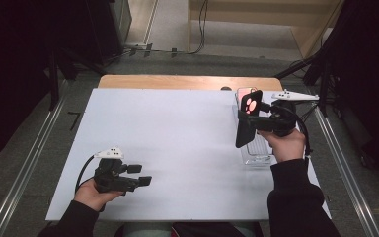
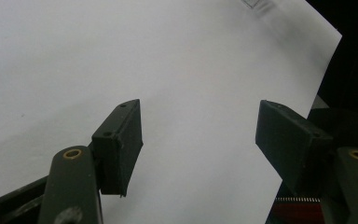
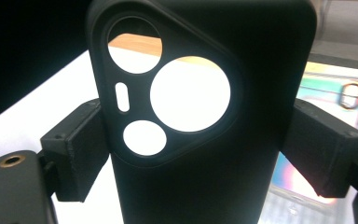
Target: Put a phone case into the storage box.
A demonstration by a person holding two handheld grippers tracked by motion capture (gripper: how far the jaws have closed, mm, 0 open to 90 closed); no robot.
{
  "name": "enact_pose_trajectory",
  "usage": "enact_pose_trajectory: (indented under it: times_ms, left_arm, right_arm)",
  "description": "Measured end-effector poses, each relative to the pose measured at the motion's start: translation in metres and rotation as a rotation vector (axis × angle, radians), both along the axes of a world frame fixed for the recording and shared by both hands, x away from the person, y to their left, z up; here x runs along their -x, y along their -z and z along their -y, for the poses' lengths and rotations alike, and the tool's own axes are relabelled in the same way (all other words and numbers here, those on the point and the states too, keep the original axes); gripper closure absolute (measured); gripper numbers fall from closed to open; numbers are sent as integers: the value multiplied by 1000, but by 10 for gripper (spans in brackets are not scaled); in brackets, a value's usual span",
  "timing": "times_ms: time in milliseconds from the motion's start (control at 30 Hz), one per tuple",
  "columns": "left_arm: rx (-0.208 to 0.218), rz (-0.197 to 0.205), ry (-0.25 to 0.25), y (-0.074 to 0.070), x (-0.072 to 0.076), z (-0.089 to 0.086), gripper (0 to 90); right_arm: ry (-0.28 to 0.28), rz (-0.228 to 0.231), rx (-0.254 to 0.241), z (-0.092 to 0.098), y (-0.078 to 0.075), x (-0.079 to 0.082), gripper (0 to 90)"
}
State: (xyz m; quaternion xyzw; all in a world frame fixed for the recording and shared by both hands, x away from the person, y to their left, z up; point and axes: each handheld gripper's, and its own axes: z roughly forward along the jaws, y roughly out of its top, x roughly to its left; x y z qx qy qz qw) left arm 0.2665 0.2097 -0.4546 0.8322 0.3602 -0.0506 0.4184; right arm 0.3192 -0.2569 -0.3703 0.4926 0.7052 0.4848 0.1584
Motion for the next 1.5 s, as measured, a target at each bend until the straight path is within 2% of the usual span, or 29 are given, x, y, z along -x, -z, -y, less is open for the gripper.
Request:
enact_pose_trajectory:
  times_ms: [200,333,500,633,867,1233,1400,1500]
  left_arm:
    - [14,-5,-4,0,1,0,325]
    - [10,-5,0,0,1,1,325]
    - [6,-5,-1,1,0,1,325]
    - [5,-4,0,0,1,1,325]
    - [13,-6,-4,1,0,0,326]
    - [7,-1,-3,1,0,1,326]
    - [10,0,-3,1,0,1,325]
    - [10,1,-1,1,0,1,325]
  right_arm:
    - [91,10,3,13,3,-1,119]
    - [124,11,-4,20,6,-4,119]
    - [165,18,41,24,8,-8,120]
    - [187,14,56,27,12,-15,120]
    - [235,3,81,31,20,-33,120]
    - [298,-39,101,32,48,-72,119]
    - [306,-51,135,27,61,-83,119]
    - [323,-58,138,25,68,-90,119]
